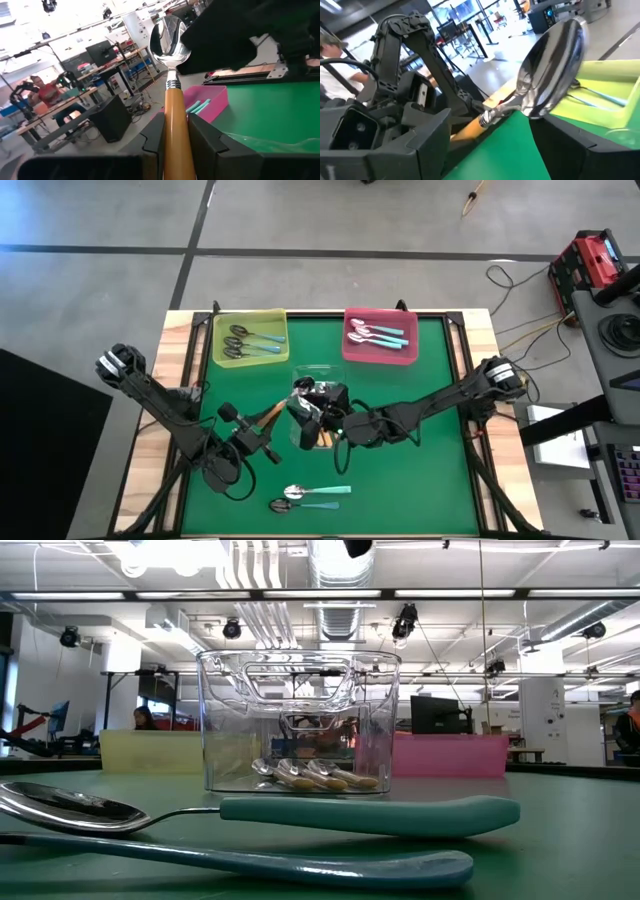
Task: Sort silverware by color (type)
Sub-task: Put the yellow spoon into the transparent bin
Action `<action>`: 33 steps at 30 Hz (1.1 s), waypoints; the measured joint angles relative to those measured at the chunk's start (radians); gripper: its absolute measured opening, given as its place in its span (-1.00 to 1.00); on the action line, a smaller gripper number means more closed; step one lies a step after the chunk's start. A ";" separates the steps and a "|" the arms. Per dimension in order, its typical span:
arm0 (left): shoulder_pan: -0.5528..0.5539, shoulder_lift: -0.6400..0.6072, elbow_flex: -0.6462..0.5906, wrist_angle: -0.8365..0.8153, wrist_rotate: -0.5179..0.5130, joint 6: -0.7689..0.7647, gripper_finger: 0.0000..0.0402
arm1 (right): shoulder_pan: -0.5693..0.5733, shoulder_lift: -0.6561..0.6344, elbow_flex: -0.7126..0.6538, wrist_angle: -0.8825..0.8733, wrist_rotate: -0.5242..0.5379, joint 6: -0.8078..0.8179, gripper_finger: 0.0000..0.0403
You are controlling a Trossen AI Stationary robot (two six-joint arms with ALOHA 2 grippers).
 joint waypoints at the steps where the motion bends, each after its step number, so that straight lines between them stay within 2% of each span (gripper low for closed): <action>1: 0.000 0.000 0.000 -0.001 0.004 -0.009 -0.77 | -0.002 0.011 0.000 0.016 -0.001 0.006 0.28; 11: 0.000 0.000 0.000 0.004 0.005 -0.069 -0.77 | -0.032 0.080 0.000 0.176 -0.002 -0.020 0.23; 15: 0.001 0.000 0.000 0.005 0.005 -0.069 -0.77 | -0.040 0.085 0.000 0.190 0.000 -0.037 0.05; 26: 0.002 0.001 0.001 0.005 0.005 -0.072 -0.76 | -0.056 0.093 0.003 0.209 -0.023 -0.062 -0.64; 33: 0.003 0.002 0.000 0.003 0.012 -0.069 -0.75 | -0.055 0.093 0.003 0.232 -0.059 -0.105 -0.83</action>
